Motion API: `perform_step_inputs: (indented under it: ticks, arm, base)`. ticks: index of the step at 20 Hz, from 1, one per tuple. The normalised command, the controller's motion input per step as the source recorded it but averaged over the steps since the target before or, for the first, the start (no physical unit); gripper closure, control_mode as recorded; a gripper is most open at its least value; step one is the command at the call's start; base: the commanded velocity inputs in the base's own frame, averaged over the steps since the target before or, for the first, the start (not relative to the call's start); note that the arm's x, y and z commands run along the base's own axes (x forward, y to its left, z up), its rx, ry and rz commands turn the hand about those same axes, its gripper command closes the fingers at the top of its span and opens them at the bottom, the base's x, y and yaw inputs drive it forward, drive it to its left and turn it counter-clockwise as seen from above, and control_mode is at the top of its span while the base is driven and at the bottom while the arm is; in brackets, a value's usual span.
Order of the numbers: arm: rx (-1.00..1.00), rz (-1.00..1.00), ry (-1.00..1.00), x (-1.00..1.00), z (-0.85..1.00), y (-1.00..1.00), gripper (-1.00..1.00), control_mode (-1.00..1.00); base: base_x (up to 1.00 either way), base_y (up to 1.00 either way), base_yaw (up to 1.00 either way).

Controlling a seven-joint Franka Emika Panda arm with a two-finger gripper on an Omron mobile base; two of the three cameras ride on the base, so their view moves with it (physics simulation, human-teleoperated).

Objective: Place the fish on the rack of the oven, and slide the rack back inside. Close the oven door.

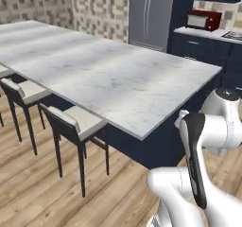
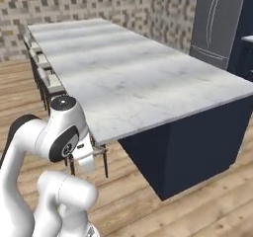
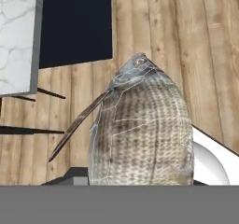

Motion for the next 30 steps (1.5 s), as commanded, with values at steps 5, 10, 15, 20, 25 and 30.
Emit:
perform_step_inputs:
  ticks: [5,10,15,20,25,30]
  arm:
    - [0.0,0.0,0.0,0.0,0.0,0.0,1.0,1.0]
    - [0.0,0.0,0.0,0.0,0.0,0.0,1.0,1.0]
    - [0.0,0.0,0.0,0.0,0.0,0.0,1.0,1.0]
    - [0.0,0.0,0.0,0.0,0.0,0.0,1.0,1.0]
    - [0.0,0.0,0.0,0.0,0.0,0.0,1.0,1.0]
    - [0.0,0.0,0.0,0.0,0.0,0.0,1.0,1.0]
  base:
    - [0.51,0.39,0.53]
    - [0.6,0.35,0.52]
    - [0.62,0.34,0.54]
    - [0.57,0.26,0.54]
    - [0.62,0.26,0.49]
    - [0.59,0.19,0.51]
